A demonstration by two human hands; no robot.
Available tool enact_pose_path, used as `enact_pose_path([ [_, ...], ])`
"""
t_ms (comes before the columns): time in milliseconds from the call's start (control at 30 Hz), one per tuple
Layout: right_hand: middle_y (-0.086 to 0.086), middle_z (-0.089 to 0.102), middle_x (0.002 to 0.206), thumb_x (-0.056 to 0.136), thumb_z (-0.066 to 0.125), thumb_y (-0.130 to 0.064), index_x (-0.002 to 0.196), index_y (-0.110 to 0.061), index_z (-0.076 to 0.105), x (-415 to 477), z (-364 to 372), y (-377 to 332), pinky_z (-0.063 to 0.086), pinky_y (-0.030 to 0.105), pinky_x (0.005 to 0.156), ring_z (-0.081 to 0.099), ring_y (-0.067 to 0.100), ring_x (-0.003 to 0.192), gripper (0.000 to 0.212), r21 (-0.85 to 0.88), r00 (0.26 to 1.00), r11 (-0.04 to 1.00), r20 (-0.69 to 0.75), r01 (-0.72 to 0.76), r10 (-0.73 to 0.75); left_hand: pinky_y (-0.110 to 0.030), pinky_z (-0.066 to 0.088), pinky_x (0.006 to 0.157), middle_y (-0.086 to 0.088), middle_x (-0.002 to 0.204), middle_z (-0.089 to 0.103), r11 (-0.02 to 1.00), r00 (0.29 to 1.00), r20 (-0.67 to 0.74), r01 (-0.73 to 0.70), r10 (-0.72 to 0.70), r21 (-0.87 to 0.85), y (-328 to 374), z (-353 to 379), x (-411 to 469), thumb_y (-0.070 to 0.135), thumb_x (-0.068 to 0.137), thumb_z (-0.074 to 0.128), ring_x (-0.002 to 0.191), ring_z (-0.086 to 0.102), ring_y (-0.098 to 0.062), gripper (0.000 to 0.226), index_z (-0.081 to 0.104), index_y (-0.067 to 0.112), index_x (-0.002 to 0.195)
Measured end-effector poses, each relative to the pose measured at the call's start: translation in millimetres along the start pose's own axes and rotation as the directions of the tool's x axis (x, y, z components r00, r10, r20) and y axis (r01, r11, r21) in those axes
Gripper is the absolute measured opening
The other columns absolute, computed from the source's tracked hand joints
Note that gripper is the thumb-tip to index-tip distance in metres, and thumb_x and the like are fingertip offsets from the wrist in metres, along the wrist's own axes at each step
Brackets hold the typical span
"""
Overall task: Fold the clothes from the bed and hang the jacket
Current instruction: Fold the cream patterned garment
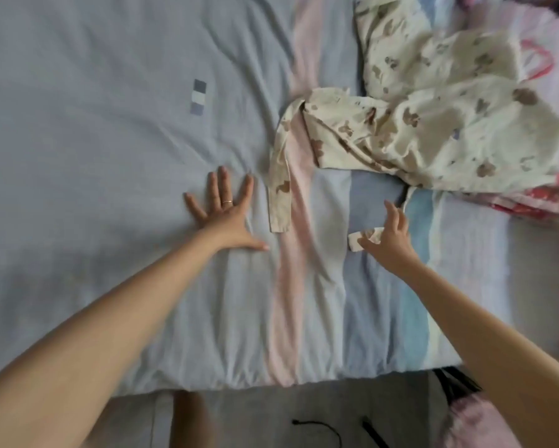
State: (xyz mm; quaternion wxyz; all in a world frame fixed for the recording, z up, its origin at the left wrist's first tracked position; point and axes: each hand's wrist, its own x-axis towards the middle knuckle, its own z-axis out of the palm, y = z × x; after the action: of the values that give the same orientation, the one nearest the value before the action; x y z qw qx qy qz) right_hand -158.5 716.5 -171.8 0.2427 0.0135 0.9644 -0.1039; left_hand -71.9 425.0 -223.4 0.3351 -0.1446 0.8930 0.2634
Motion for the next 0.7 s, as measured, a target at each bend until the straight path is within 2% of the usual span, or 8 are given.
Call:
enact_pose_path([
  [133, 0.006, 0.022, 0.151, 0.08, 0.075, -0.033, 0.152, -0.022, 0.001, 59.2, -14.5, 16.1, 0.033, 0.029, 0.105, 0.036, 0.021, 0.131, 0.104, 0.53, 0.988, 0.84, -0.031, -0.114, 0.153, -0.074, -0.015, 0.095, -0.017, 0.139, -0.05, 0.993, 0.996, 0.008, 0.093, -0.094, 0.072, 26.2, 14.2, 18.7, 0.076, 0.037, 0.076, 0.13, -0.044, -0.036, 0.157, -0.039, 0.035, 0.136],
  [200, 0.008, 0.042, 0.141, 0.071, 0.075, -0.054, 0.15, -0.023, 0.011, 100.5, -13.3, 4.3, 0.047, 0.027, 0.086, 0.049, 0.019, 0.108, 0.106, 0.781, 0.944, 0.592, -0.011, -0.197, 0.329, -0.074, -0.013, 0.095, -0.018, 0.136, -0.053, 0.988, 0.993, 0.005, 0.114, -0.115, 0.109, 26.1, 16.4, 23.8, 0.073, 0.035, 0.079, 0.128, -0.046, -0.037, 0.162, -0.044, 0.034, 0.132],
  [267, 0.004, 0.061, 0.104, 0.072, 0.073, -0.057, 0.144, -0.019, 0.031, 132.4, -10.7, -20.0, 0.046, 0.024, 0.06, 0.052, 0.014, 0.077, 0.092, 0.927, 0.873, 0.269, 0.108, -0.262, 0.476, -0.075, -0.012, 0.095, -0.019, 0.131, -0.056, 0.981, 0.989, 0.018, 0.144, -0.147, 0.131, 25.9, 20.4, 29.3, 0.071, 0.034, 0.081, 0.126, -0.047, -0.038, 0.164, -0.05, 0.033, 0.126],
  [333, 0.004, 0.061, 0.112, 0.084, 0.069, -0.038, 0.141, -0.017, 0.034, 154.4, -4.5, -38.7, 0.048, 0.03, 0.076, 0.055, 0.017, 0.088, 0.07, 0.96, 0.831, 0.133, 0.14, -0.247, 0.538, -0.075, -0.012, 0.095, -0.018, 0.126, -0.06, 0.974, 0.986, 0.008, 0.163, -0.167, 0.154, 28.5, 23.0, 37.2, 0.07, 0.034, 0.082, 0.124, -0.049, -0.038, 0.165, -0.055, 0.033, 0.119],
  [433, 0.008, 0.047, 0.139, 0.092, 0.048, -0.007, 0.146, -0.013, 0.024, 143.2, 8.2, -58.7, 0.035, 0.024, 0.094, 0.048, 0.026, 0.123, 0.06, 0.951, 0.842, 0.284, -0.054, -0.12, 0.537, -0.075, -0.011, 0.094, -0.019, 0.125, -0.061, 0.972, 0.985, 0.002, 0.171, -0.173, 0.163, 29.2, 22.0, 40.2, 0.069, 0.033, 0.083, 0.124, -0.049, -0.039, 0.167, -0.054, 0.032, 0.121],
  [567, 0.011, 0.056, 0.122, 0.09, 0.043, -0.008, 0.135, -0.01, 0.037, 66.9, 34.4, -68.7, 0.037, 0.028, 0.085, 0.051, 0.031, 0.115, 0.045, 0.696, 0.949, 0.703, -0.099, -0.149, 0.299, -0.074, -0.011, 0.097, -0.018, 0.133, -0.055, 0.977, 0.99, 0.023, 0.136, -0.142, 0.167, 30.7, 18.9, 34.5, 0.073, 0.04, 0.078, 0.127, -0.047, -0.038, 0.158, -0.044, 0.033, 0.132],
  [634, 0.01, 0.055, 0.1, 0.091, 0.044, -0.01, 0.111, -0.008, 0.043, 13.6, 54.4, -73.8, 0.032, 0.029, 0.071, 0.055, 0.031, 0.098, 0.02, 0.51, 0.987, 0.847, 0.021, -0.149, 0.16, -0.072, -0.01, 0.1, -0.015, 0.144, -0.045, 0.983, 0.991, -0.003, 0.131, -0.132, 0.131, 26.4, 13.7, 29.6, 0.071, 0.06, 0.07, 0.134, -0.039, -0.034, 0.133, -0.024, 0.03, 0.145],
  [700, 0.016, 0.059, 0.099, 0.09, 0.043, -0.008, 0.105, -0.005, 0.045, -42.9, 79.5, -79.8, 0.037, 0.034, 0.072, 0.055, 0.034, 0.094, 0.016, 0.388, 0.988, 0.915, 0.143, -0.111, 0.059, -0.064, -0.004, 0.109, -0.013, 0.158, -0.013, 0.999, 0.992, -0.116, 0.043, -0.045, -0.022, 17.0, 14.6, 17.8, 0.043, 0.085, 0.058, 0.145, -0.013, -0.029, 0.087, 0.007, 0.019, 0.152],
])
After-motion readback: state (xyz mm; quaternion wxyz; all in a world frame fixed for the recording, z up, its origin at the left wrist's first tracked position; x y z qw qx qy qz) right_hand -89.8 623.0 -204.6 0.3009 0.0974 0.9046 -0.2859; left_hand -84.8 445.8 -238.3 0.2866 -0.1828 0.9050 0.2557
